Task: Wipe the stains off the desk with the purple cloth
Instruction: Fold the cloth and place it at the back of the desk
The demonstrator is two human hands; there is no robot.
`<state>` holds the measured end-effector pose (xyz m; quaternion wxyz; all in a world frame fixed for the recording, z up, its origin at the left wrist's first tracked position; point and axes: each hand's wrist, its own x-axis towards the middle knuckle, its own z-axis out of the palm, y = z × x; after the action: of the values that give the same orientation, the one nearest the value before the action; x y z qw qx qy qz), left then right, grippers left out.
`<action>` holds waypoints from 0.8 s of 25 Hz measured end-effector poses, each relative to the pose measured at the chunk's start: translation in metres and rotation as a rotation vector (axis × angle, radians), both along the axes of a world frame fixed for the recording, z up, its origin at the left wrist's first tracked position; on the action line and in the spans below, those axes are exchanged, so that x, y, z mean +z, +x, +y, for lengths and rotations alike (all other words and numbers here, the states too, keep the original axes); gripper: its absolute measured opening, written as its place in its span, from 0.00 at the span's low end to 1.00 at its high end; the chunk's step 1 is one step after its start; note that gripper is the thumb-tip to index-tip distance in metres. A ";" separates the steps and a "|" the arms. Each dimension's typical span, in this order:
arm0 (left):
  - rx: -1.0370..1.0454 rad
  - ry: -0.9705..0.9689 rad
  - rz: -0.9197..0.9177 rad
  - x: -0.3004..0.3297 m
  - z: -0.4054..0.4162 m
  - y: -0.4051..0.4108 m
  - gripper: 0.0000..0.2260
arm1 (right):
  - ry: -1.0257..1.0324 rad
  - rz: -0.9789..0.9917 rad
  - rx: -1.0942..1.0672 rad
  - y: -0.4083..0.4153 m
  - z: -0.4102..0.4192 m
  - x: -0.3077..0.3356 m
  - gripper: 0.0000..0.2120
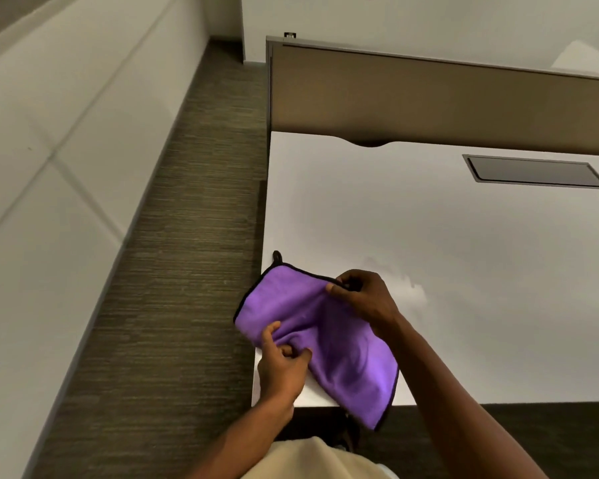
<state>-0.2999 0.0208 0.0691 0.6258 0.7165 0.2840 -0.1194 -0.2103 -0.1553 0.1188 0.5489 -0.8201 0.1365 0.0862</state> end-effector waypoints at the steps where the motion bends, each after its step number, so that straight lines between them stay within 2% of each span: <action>1: 0.047 -0.055 -0.008 0.003 -0.004 0.003 0.31 | 0.057 0.000 -0.037 0.000 -0.002 0.005 0.08; 3: 0.124 -0.164 -0.031 0.007 -0.006 0.011 0.33 | 0.128 -0.007 -0.082 -0.003 -0.010 0.020 0.06; 6: 0.148 -0.351 0.057 0.025 0.005 0.029 0.33 | 0.174 -0.077 -0.073 -0.009 -0.028 0.040 0.14; 8: 0.082 -0.559 0.220 0.035 0.012 0.042 0.30 | 0.203 -0.114 -0.052 -0.012 -0.039 0.051 0.16; 10: -0.045 -0.672 0.324 0.043 0.015 0.047 0.28 | 0.230 -0.109 -0.023 -0.012 -0.045 0.056 0.14; 12: -0.088 -0.657 0.286 0.049 0.012 0.052 0.26 | 0.229 -0.121 -0.009 -0.014 -0.050 0.059 0.13; 14: -0.041 -0.566 0.186 0.057 0.008 0.060 0.26 | 0.234 -0.164 -0.037 -0.016 -0.058 0.060 0.14; 18: -0.122 -0.273 -0.194 0.075 -0.002 0.078 0.22 | 0.304 -0.232 -0.050 -0.014 -0.083 0.061 0.18; 20: -0.201 -0.106 -0.369 0.084 -0.008 0.086 0.21 | 0.253 -0.259 -0.014 -0.013 -0.095 0.062 0.21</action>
<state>-0.2135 0.0132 0.1527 0.6891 0.7170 0.0848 -0.0627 -0.2236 -0.2499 0.1810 0.6611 -0.7480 0.0582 -0.0075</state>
